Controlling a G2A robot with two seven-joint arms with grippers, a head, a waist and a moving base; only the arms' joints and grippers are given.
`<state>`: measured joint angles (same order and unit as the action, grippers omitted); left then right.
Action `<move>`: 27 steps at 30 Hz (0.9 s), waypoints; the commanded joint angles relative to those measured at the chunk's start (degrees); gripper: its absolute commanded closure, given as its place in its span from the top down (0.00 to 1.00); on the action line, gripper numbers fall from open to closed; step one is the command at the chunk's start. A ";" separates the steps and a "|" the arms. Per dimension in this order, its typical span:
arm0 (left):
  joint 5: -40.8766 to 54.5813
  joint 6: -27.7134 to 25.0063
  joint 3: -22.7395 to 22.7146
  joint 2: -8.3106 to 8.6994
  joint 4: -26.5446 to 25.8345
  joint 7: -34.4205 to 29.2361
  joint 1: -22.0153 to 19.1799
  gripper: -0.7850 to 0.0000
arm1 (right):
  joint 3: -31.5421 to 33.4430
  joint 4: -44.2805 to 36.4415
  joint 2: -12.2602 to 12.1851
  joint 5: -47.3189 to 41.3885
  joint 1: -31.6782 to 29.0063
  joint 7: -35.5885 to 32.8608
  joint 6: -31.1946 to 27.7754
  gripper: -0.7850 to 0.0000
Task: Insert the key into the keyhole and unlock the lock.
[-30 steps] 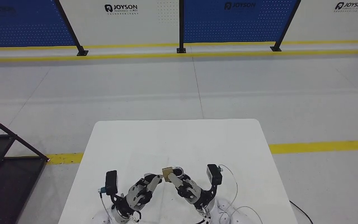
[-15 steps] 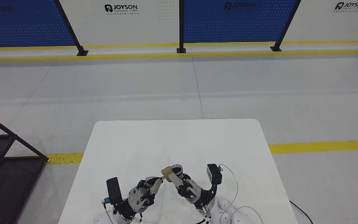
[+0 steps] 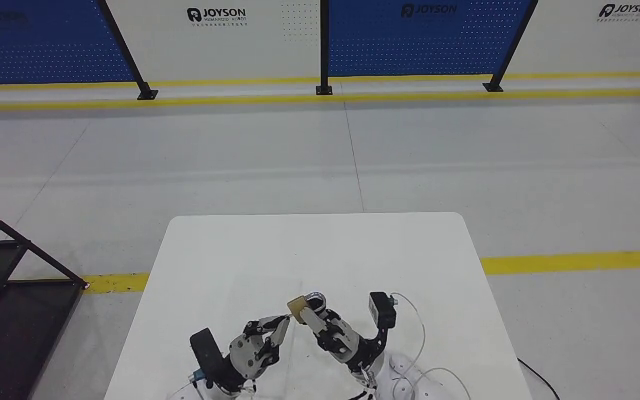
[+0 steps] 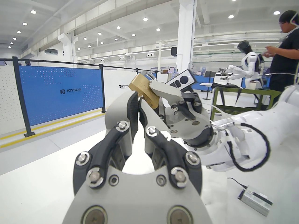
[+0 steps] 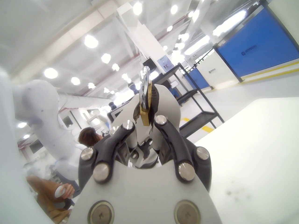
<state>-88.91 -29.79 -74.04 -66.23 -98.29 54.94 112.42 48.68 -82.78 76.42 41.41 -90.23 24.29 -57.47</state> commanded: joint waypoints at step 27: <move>-1.10 6.02 -1.46 1.25 -1.28 2.15 1.45 1.00 | 2.48 0.24 0.21 1.21 -0.39 0.42 3.64 0.00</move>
<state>-91.86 -20.95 -74.61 -65.19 -99.33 57.54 113.47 50.82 -82.63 76.65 42.16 -90.52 24.58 -54.81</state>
